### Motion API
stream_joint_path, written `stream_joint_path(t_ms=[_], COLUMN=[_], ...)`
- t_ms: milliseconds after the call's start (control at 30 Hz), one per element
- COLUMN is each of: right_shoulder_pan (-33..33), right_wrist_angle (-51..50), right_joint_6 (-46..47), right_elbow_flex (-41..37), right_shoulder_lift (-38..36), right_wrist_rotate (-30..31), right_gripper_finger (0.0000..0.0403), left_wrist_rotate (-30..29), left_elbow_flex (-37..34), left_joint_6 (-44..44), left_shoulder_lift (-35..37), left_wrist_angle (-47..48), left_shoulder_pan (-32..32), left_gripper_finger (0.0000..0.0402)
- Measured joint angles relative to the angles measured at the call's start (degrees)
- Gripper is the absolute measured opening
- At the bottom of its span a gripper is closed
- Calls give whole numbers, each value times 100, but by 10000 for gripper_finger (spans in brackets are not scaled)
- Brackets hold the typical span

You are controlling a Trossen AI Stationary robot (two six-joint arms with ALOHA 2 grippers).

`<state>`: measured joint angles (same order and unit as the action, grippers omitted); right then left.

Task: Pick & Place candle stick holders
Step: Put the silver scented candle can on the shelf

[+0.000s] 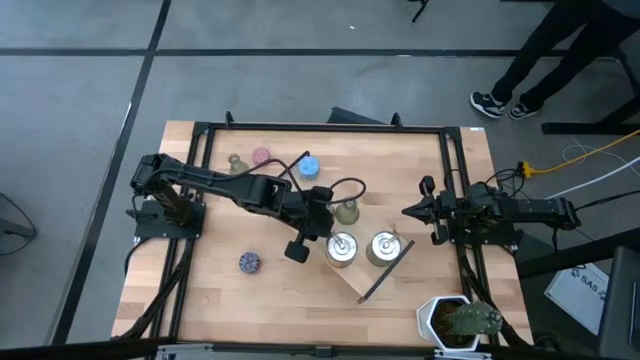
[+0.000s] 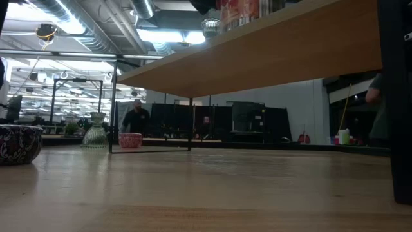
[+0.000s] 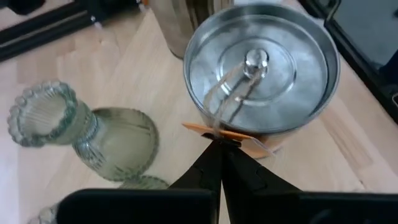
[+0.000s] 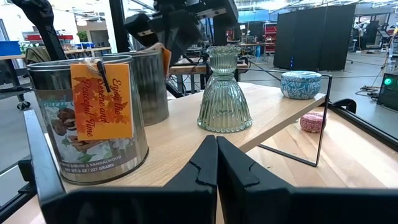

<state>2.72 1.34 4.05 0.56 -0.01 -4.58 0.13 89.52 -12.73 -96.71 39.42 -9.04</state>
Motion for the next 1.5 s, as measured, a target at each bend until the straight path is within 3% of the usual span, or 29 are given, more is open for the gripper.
stream_joint_path(t_ms=[267, 767, 1500], right_shoulder_pan=[1, -1, 1], right_wrist_angle=[2, 2, 0], right_joint_6=[0, 0, 0], right_elbow_flex=[0, 0, 0], right_shoulder_lift=[0, 0, 0], right_wrist_rotate=[0, 0, 0], right_gripper_finger=[1, 1, 1], left_wrist_rotate=[476, 454, 418], left_elbow_flex=[0, 4, 2], left_joint_6=[2, 454, 472], left_shoulder_lift=[-82, -120, -472], left_wrist_angle=[-496, -475, -1392], left_shoulder_pan=[-33, -156, -293], left_gripper_finger=[2, 2, 2])
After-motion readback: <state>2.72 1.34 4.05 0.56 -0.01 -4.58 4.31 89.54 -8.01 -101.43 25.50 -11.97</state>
